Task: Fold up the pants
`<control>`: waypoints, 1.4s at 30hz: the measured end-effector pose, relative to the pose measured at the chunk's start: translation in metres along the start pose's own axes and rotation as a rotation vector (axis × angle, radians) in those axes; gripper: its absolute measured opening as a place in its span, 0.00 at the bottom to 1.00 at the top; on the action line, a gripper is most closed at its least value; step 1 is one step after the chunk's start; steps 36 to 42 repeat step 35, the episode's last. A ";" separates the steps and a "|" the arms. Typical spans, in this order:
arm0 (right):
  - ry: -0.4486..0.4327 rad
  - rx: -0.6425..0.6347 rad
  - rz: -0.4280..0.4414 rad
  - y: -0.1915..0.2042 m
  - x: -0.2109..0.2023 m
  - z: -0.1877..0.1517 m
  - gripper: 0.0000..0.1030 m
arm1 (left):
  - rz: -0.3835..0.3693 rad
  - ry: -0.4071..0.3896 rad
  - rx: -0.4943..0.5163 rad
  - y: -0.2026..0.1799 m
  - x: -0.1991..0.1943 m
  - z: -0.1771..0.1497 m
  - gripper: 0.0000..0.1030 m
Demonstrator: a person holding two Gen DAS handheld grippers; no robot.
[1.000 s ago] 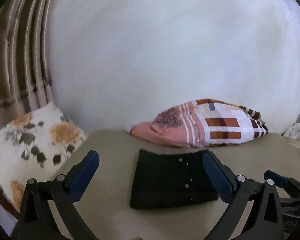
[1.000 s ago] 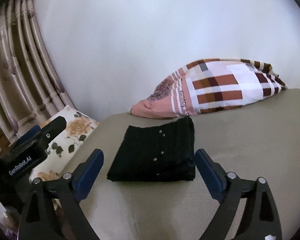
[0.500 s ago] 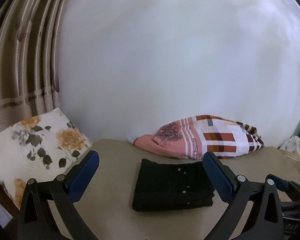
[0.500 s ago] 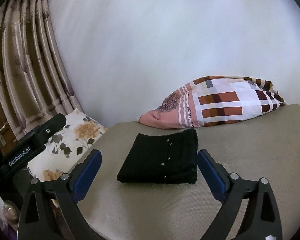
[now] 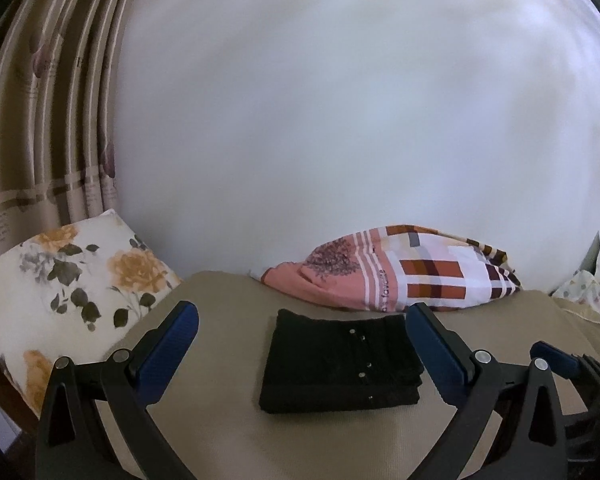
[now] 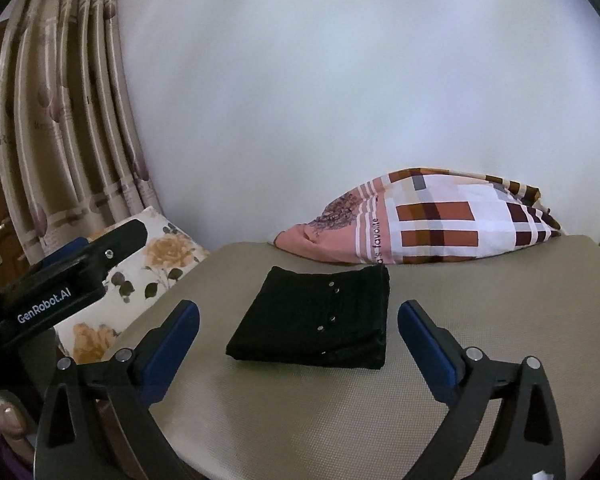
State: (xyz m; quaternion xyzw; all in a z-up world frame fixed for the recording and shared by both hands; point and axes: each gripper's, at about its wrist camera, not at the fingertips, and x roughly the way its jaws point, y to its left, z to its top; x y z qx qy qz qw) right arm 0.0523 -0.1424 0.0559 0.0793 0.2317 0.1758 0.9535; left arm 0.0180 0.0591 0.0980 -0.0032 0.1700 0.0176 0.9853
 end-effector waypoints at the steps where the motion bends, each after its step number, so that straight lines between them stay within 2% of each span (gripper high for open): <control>1: 0.002 0.001 -0.001 0.000 0.000 0.000 0.96 | -0.004 0.006 0.003 -0.001 0.001 -0.001 1.00; 13: 0.031 0.013 -0.002 -0.005 0.007 -0.006 0.97 | -0.012 0.050 0.011 -0.001 0.013 -0.008 1.00; 21: 0.050 0.014 0.000 -0.007 0.014 -0.009 0.97 | 0.067 0.126 0.016 -0.002 0.030 -0.018 1.00; 27: 0.069 0.016 0.005 -0.008 0.021 -0.011 0.97 | 0.024 0.102 0.008 0.001 0.030 -0.022 1.00; 31: 0.077 0.020 0.002 -0.009 0.023 -0.012 0.97 | 0.035 0.082 0.037 -0.004 0.028 -0.023 1.00; 35: 0.076 0.025 -0.019 -0.010 0.025 -0.013 0.98 | 0.020 0.110 0.040 -0.007 0.029 -0.024 1.00; 42: 0.076 0.025 -0.019 -0.010 0.025 -0.013 0.98 | 0.020 0.110 0.040 -0.007 0.029 -0.024 1.00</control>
